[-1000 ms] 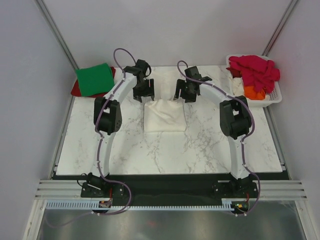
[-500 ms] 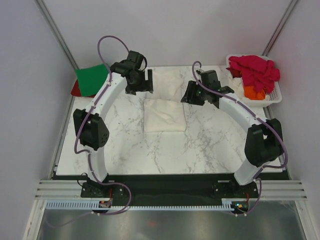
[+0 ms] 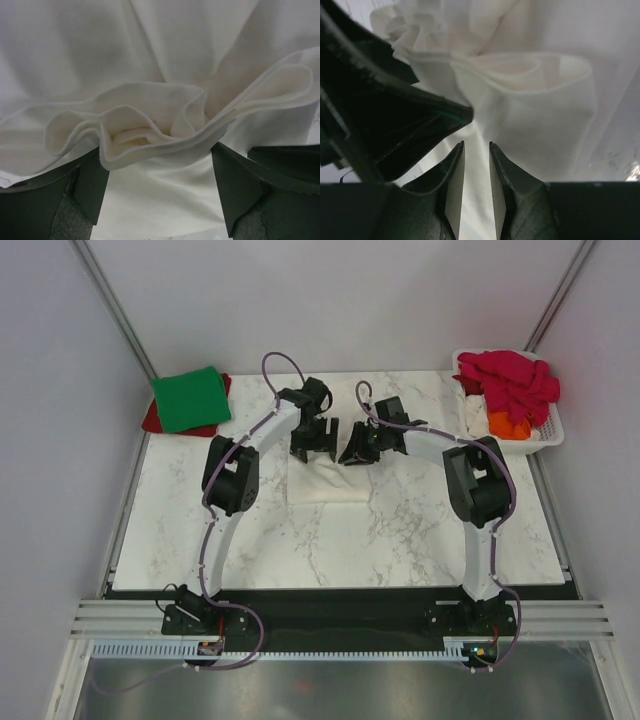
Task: Fold and stack the t-shirts
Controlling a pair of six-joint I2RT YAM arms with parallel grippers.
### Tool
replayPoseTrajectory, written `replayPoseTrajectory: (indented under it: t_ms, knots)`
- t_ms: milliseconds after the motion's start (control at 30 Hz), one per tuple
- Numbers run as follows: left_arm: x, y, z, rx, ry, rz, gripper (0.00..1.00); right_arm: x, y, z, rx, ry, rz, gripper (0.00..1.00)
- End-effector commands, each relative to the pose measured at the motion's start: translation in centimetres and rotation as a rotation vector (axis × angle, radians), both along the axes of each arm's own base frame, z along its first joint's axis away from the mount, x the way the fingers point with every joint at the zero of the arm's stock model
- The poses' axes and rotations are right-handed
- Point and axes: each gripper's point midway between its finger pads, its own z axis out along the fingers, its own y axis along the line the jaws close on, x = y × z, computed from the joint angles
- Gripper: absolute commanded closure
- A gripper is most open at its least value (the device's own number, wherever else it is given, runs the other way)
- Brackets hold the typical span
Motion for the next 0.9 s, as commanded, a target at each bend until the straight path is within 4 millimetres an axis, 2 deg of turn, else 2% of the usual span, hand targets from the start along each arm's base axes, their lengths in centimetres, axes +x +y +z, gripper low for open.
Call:
replayPoseTrajectory:
  t_ms: [0, 67, 100, 200, 267, 367, 400, 433, 467, 500, 533, 567, 633, 667, 700, 733, 767, 833, 867]
  knots:
    - [2.9, 0.1, 2.0, -0.032, -0.081, 0.019, 0.13, 4.2, -0.3, 0.6, 0.04, -0.073, -0.016, 0.67]
    - [3.4, 0.4, 1.8, -0.03, -0.086, 0.02, 0.12, 5.8, -1.7, -0.4, 0.032, -0.069, -0.049, 0.66]
    - [3.6, 0.6, 1.5, -0.021, -0.086, 0.021, 0.12, 6.0, -2.1, -2.4, 0.022, -0.033, -0.056, 0.67]
    - [4.5, 1.1, 1.4, -0.014, -0.103, 0.019, 0.1, 6.8, -3.4, -5.0, 0.008, 0.009, -0.082, 0.67]
    - [4.9, 1.7, 1.2, -0.005, -0.108, 0.029, 0.08, 7.0, -3.9, -6.2, -0.001, 0.026, -0.091, 0.68]
    - [6.0, 2.9, 1.8, 0.025, -0.144, 0.046, 0.06, 7.6, -4.2, -6.2, -0.022, 0.016, -0.105, 0.64]
    - [6.2, 3.2, 2.1, 0.028, -0.152, 0.054, 0.06, 7.9, -4.3, -5.7, -0.028, 0.003, -0.11, 0.61]
    - [6.4, 3.4, 3.3, 0.023, -0.172, 0.062, 0.06, 8.0, -4.5, -5.3, -0.042, 0.003, -0.11, 0.56]
    - [6.7, 4.1, 4.0, 0.036, -0.191, 0.079, 0.06, 8.6, -4.5, -4.3, -0.044, -0.021, -0.108, 0.47]
    - [6.5, 4.1, 5.1, 0.034, -0.204, 0.081, 0.06, 8.9, -4.4, -2.6, -0.039, -0.05, -0.107, 0.44]
    - [6.7, 4.7, 7.5, 0.042, -0.255, 0.102, 0.06, 8.8, -4.4, -1.6, -0.043, -0.059, -0.099, 0.4]
    - [6.6, 5.1, 9.2, 0.053, -0.29, 0.118, 0.06, 9.0, -4.5, 0.9, -0.037, -0.107, -0.102, 0.35]
    - [5.7, 5.6, 10.9, 0.069, -0.316, 0.136, 0.06, 8.7, -4.6, 3.4, -0.031, -0.146, -0.1, 0.33]
    - [4.9, 5.6, 14.2, 0.061, -0.377, 0.141, 0.06, 8.2, -4.8, 5.6, -0.022, -0.18, -0.102, 0.33]
    - [3.9, 5.8, 14.2, 0.069, -0.367, 0.138, 0.06, 7.7, -4.8, 6.8, -0.015, -0.197, -0.098, 0.33]
    - [3.1, 5.6, 15.2, 0.058, -0.378, 0.14, 0.06, 7.2, -4.9, 7.6, -0.009, -0.206, -0.097, 0.33]
    - [1.9, 5.1, 17.2, 0.035, -0.407, 0.132, 0.06, 5.9, -5.1, 8.9, -0.004, -0.223, -0.091, 0.32]
    - [-0.4, 4.8, 16.0, 0.039, -0.361, 0.132, 0.06, 4.2, -5.1, 9.6, 0.001, -0.231, -0.08, 0.32]
    - [-1.6, 3.7, 15.6, 0.021, -0.348, 0.109, 0.06, 2.5, -5.3, 9.6, 0.002, -0.221, -0.075, 0.34]
